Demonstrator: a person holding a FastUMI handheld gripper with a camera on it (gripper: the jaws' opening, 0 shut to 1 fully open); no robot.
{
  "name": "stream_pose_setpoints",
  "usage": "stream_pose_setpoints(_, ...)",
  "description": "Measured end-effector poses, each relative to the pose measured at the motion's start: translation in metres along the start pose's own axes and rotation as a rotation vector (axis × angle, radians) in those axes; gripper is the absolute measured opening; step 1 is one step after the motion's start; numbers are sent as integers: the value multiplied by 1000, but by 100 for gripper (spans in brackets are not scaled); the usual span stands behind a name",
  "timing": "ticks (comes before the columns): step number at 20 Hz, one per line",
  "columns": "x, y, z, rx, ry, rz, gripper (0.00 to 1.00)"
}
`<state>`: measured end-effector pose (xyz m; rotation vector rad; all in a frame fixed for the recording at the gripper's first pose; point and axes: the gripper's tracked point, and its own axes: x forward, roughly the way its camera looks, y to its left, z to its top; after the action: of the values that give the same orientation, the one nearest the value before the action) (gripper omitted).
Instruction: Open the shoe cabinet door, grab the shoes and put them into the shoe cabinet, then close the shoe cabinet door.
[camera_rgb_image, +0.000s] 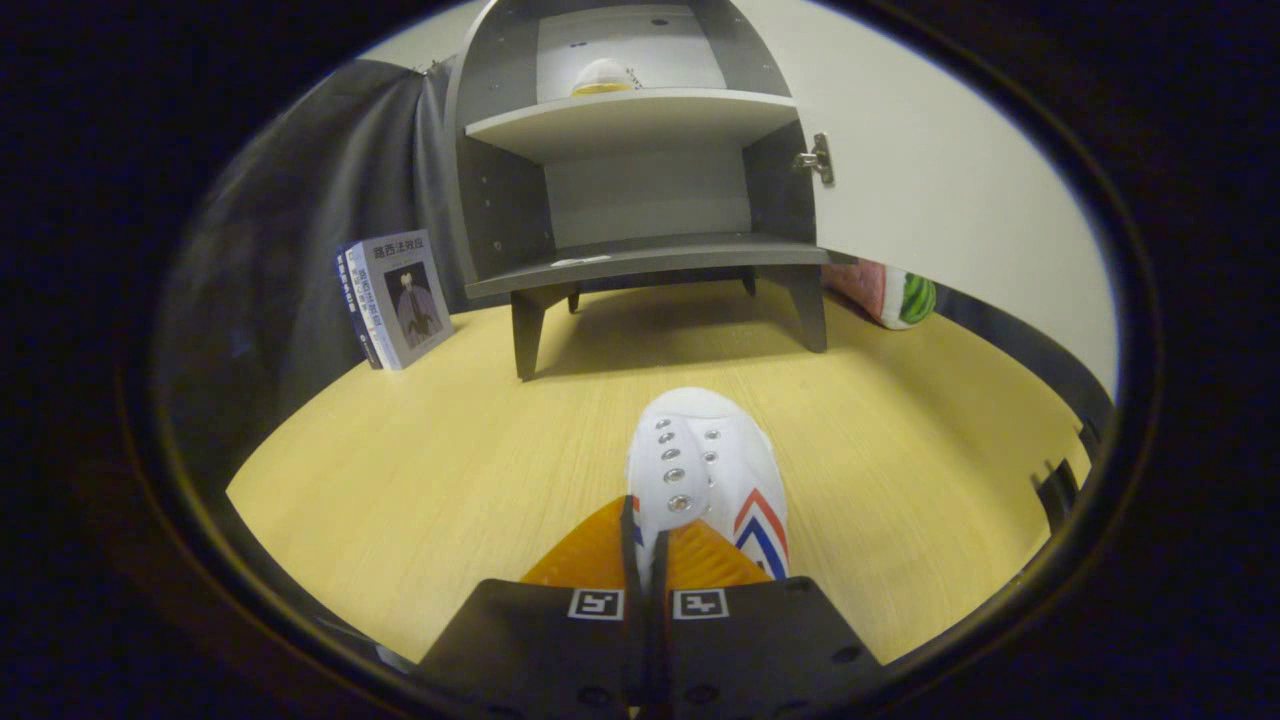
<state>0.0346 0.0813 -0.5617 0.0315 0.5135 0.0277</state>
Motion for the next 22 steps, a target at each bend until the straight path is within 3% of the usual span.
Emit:
stream_pose_setpoints(7,-15,-10,36,22,-15,-15,3)
stream_pose_setpoints(11,-35,-10,81,7,-42,-28,3)
stream_pose_setpoints(22,-94,8,297,-85,-225,-101,3)
